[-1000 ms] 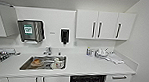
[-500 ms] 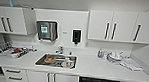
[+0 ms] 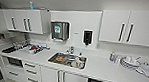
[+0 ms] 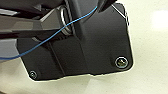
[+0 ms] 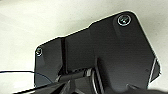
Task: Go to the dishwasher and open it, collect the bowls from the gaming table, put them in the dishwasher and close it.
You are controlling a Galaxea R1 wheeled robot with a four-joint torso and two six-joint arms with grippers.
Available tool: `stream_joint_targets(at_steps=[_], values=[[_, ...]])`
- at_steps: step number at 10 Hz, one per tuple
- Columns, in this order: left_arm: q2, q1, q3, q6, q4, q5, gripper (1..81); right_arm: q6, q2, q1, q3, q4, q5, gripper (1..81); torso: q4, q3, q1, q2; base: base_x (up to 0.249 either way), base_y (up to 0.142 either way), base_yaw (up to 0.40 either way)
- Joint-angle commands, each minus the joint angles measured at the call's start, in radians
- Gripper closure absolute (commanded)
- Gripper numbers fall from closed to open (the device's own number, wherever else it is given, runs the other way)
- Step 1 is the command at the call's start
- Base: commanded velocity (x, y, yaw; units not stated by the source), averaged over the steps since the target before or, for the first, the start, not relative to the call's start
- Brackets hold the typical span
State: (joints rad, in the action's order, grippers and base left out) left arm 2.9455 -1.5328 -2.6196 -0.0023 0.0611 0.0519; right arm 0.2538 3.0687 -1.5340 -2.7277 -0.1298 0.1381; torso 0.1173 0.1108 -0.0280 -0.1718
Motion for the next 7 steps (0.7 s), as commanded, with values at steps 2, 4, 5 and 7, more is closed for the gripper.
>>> stream_joint_targets(at_steps=[2, 4, 5, 7], values=[[-0.011, 0.055, -0.003, 0.012, 0.023, -0.040, 1.0, -0.005, 0.006, 0.057, 0.008, -0.011, -0.042, 1.0, 0.000, 0.000, 0.000, 0.000, 0.000, 0.000, 0.356], [-0.008, 0.059, -0.005, 0.013, 0.025, -0.041, 1.0, -0.005, 0.006, 0.054, 0.003, -0.013, -0.043, 1.0, 0.000, 0.000, 0.000, 0.000, 0.000, 0.000, 0.357], [-0.008, 0.059, -0.007, 0.013, 0.025, -0.041, 1.0, -0.005, 0.004, 0.053, 0.002, -0.013, -0.043, 1.0, 0.000, 0.000, 0.000, 0.000, 0.000, 0.000, 0.356], [-0.006, 0.059, -0.008, 0.012, 0.023, -0.040, 1.0, -0.005, 0.000, 0.053, -0.001, -0.014, -0.043, 1.0, 0.000, 0.000, 0.000, 0.000, 0.000, 0.000, 0.356]])
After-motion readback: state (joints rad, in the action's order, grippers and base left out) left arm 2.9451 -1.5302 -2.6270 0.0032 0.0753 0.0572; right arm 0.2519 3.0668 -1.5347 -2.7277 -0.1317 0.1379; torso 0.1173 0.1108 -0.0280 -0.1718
